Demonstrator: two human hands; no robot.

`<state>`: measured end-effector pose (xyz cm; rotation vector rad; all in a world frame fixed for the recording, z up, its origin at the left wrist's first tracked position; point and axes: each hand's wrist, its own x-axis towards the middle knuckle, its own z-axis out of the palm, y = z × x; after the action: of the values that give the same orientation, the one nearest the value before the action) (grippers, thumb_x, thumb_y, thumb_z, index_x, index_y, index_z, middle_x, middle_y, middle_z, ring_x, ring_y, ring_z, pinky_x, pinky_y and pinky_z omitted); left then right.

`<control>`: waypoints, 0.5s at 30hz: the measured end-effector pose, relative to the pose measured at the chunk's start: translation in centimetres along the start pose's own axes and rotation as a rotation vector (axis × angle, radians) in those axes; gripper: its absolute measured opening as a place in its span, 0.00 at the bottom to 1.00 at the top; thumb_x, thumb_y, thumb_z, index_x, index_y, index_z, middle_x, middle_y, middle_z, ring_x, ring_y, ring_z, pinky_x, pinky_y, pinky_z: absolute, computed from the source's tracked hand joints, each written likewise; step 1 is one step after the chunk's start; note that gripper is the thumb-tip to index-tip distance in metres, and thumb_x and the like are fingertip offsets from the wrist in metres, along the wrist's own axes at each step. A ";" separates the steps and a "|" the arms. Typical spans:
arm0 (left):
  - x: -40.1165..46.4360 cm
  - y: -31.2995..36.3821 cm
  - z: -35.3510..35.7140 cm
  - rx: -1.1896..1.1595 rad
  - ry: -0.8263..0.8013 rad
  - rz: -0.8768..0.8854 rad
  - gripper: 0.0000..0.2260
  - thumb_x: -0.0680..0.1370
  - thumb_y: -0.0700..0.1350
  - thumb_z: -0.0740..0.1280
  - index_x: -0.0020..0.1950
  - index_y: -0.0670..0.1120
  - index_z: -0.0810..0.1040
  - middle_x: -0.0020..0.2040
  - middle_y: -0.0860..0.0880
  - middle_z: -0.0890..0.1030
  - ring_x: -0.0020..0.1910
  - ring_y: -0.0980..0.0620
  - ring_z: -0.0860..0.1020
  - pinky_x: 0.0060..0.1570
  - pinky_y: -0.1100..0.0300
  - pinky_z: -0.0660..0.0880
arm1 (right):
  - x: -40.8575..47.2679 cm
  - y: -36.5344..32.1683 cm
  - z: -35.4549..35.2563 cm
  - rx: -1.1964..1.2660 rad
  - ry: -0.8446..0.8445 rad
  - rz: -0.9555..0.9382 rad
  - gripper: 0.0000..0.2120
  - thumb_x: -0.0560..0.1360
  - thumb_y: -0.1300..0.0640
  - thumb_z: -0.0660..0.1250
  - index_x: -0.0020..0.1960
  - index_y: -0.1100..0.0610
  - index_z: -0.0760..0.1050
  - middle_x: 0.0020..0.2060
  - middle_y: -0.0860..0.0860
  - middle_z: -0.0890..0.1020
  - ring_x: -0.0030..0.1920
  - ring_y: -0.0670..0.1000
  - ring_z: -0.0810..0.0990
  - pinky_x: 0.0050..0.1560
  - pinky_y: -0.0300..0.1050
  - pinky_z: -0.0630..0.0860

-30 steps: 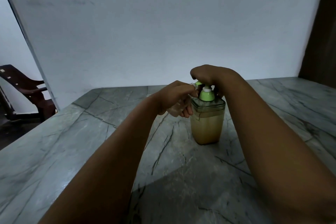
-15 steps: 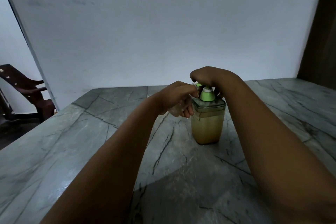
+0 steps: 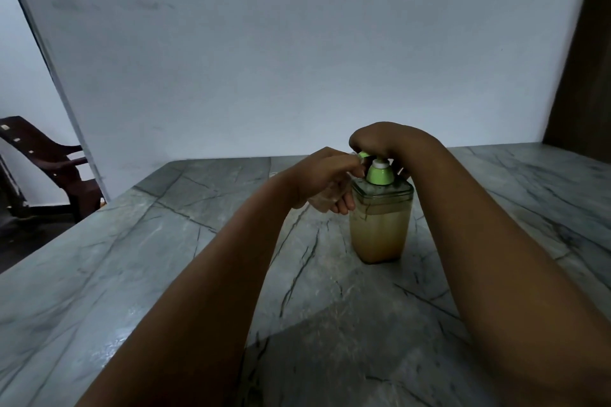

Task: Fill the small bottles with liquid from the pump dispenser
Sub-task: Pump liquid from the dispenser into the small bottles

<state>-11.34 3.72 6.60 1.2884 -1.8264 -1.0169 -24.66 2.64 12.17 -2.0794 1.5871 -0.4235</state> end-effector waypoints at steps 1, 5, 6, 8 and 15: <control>0.0 0.0 0.0 -0.005 0.001 0.000 0.12 0.79 0.40 0.58 0.39 0.42 0.77 0.36 0.34 0.79 0.28 0.44 0.78 0.31 0.60 0.75 | 0.0 0.0 0.0 0.021 0.013 0.001 0.11 0.78 0.60 0.52 0.38 0.60 0.66 0.31 0.54 0.68 0.29 0.52 0.63 0.34 0.40 0.64; 0.1 0.0 0.0 -0.011 -0.011 -0.002 0.11 0.78 0.40 0.58 0.41 0.41 0.77 0.35 0.35 0.79 0.28 0.45 0.78 0.31 0.60 0.75 | -0.5 0.0 -0.5 0.159 0.006 0.003 0.12 0.80 0.55 0.51 0.53 0.61 0.69 0.35 0.55 0.69 0.33 0.54 0.67 0.47 0.49 0.68; 0.1 0.0 0.0 -0.015 -0.014 -0.001 0.10 0.78 0.40 0.58 0.41 0.41 0.77 0.35 0.35 0.79 0.28 0.45 0.78 0.31 0.60 0.75 | -0.3 0.0 -0.5 0.187 0.002 -0.011 0.11 0.80 0.54 0.51 0.53 0.60 0.68 0.35 0.56 0.70 0.33 0.55 0.68 0.47 0.50 0.68; 0.1 -0.1 0.0 -0.014 -0.012 0.003 0.11 0.78 0.40 0.58 0.40 0.41 0.77 0.35 0.35 0.79 0.28 0.45 0.78 0.31 0.60 0.75 | -0.5 -0.1 -0.5 0.172 -0.002 -0.005 0.09 0.81 0.55 0.52 0.52 0.61 0.64 0.35 0.56 0.71 0.33 0.55 0.69 0.47 0.51 0.69; 0.2 -0.2 -0.1 -0.007 -0.005 0.010 0.12 0.79 0.40 0.58 0.39 0.42 0.77 0.34 0.35 0.79 0.27 0.44 0.78 0.31 0.60 0.75 | 0.0 0.2 -0.1 0.038 0.009 0.001 0.11 0.77 0.60 0.54 0.36 0.61 0.66 0.32 0.55 0.71 0.32 0.55 0.68 0.36 0.43 0.69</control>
<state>-11.27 3.45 6.49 1.2723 -1.8294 -1.0216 -24.82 2.57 12.13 -2.0514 1.5735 -0.4599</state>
